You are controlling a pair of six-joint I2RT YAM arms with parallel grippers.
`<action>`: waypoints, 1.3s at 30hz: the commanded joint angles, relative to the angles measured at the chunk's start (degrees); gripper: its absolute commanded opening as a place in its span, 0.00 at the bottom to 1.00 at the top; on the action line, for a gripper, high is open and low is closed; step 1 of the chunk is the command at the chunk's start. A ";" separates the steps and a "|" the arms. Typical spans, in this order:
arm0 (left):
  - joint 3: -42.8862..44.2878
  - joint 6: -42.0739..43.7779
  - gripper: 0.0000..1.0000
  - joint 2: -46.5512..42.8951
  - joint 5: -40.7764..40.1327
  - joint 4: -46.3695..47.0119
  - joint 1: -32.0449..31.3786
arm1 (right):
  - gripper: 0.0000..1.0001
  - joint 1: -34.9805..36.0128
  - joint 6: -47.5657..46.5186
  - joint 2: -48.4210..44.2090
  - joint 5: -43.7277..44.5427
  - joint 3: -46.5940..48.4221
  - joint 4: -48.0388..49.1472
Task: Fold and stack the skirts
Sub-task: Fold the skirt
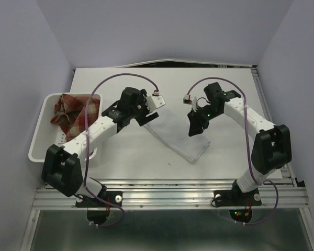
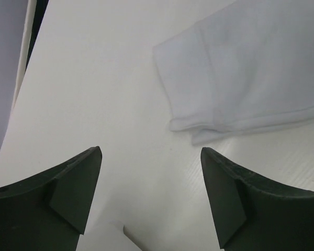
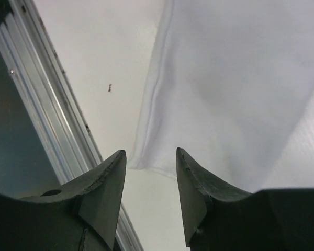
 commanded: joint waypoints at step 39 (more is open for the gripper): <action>-4.48 -11.76 0.93 23.22 -39.42 9.32 -56.43 | 0.28 -1.86 6.48 19.19 -1.79 -9.02 1.47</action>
